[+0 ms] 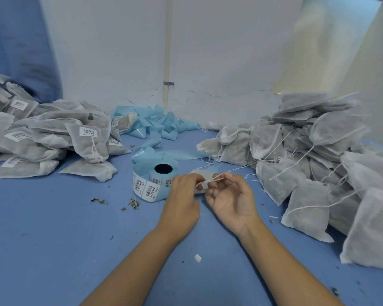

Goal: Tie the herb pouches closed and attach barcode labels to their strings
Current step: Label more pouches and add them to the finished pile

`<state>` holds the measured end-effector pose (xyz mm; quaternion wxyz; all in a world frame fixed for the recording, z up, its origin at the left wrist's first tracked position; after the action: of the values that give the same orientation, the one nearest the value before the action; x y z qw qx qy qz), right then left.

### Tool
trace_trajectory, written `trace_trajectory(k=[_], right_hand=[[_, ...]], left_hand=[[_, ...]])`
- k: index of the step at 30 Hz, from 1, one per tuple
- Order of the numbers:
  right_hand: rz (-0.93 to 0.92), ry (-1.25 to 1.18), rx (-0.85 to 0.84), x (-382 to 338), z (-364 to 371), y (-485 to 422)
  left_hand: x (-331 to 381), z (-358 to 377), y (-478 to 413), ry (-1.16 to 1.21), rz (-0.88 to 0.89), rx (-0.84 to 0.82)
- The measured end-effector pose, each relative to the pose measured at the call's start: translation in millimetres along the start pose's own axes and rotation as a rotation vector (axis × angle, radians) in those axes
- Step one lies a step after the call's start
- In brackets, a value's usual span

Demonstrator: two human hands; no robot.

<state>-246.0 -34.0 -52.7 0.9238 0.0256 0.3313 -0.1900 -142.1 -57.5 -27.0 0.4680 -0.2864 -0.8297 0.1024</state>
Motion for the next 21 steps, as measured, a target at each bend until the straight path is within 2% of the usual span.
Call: trace_trajectory(k=[3, 8, 13, 18, 21], right_hand=[[0.048, -0.029, -0.139, 3, 13, 4], [0.063, -0.057, -0.24, 3, 23, 8], [0.024, 0.017, -0.16, 0, 15, 5], [-0.09, 0.296, -0.037, -3, 8, 4], [-0.178, 0.425, 0.053, -7, 0, 2]], left_hand=[[2, -5, -2, -0.032, 0.035, 0.049], [-4, -23, -8, 0.154, -0.054, 0.193], [-8, -41, -9, 0.504, -0.184, 0.292], [-10, -54, -6, 0.664, -0.279, 0.468], [-19, -51, -10, 0.739, -0.379, 0.469]])
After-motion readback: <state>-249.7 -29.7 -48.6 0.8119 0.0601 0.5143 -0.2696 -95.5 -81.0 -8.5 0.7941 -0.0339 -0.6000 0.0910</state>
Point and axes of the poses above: each hand's wrist, its own y-axis away from the middle knuckle, its own z-axis out of the palm, x = y × z, the point moved 8 cm from there along -y, towards the middle knuckle, and after that the axes turned 11 degrees about -z, right-handed, at the moved point
